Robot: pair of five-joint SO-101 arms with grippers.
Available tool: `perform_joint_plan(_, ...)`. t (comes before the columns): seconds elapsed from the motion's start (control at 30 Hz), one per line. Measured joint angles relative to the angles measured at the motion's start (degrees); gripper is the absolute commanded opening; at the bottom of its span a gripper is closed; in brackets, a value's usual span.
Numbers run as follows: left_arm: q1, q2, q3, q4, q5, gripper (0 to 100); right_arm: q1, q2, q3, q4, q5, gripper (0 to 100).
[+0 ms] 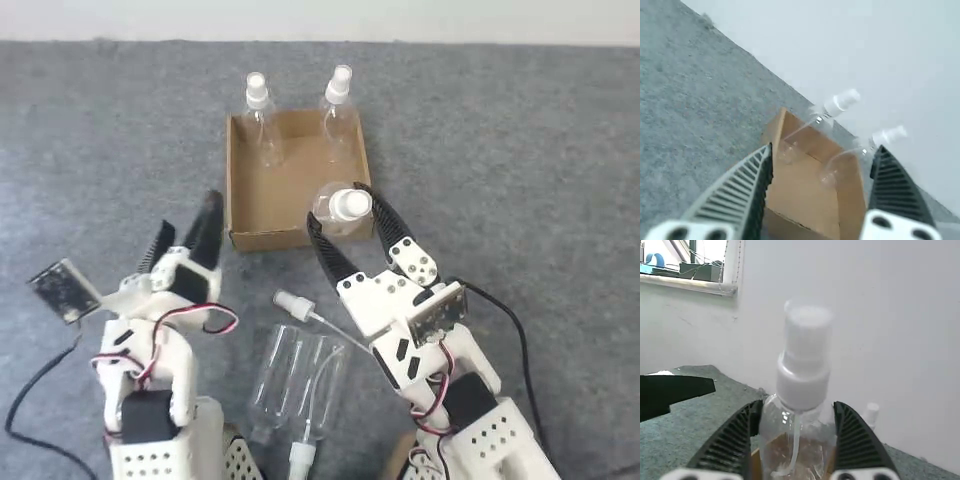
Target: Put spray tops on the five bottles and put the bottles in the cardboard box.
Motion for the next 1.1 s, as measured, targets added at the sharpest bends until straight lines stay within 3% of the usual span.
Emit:
perform_joint_plan(0.43, -2.55, 0.00, 0.00, 0.00, 0.09, 30, 0.09, 0.00, -10.46, 6.77, 0.09, 0.6)
perform_joint_plan(0.6, -2.55, 0.00, 0.79, -3.43, 0.18, 30, 0.00, 0.97, -13.63, 6.95, 3.87, 0.6)
perform_joint_plan(1.1, -2.55, 0.00, 1.32, -5.27, 0.26, 30, 0.00, 32.35, -31.30, 5.71, 4.84, 0.6)
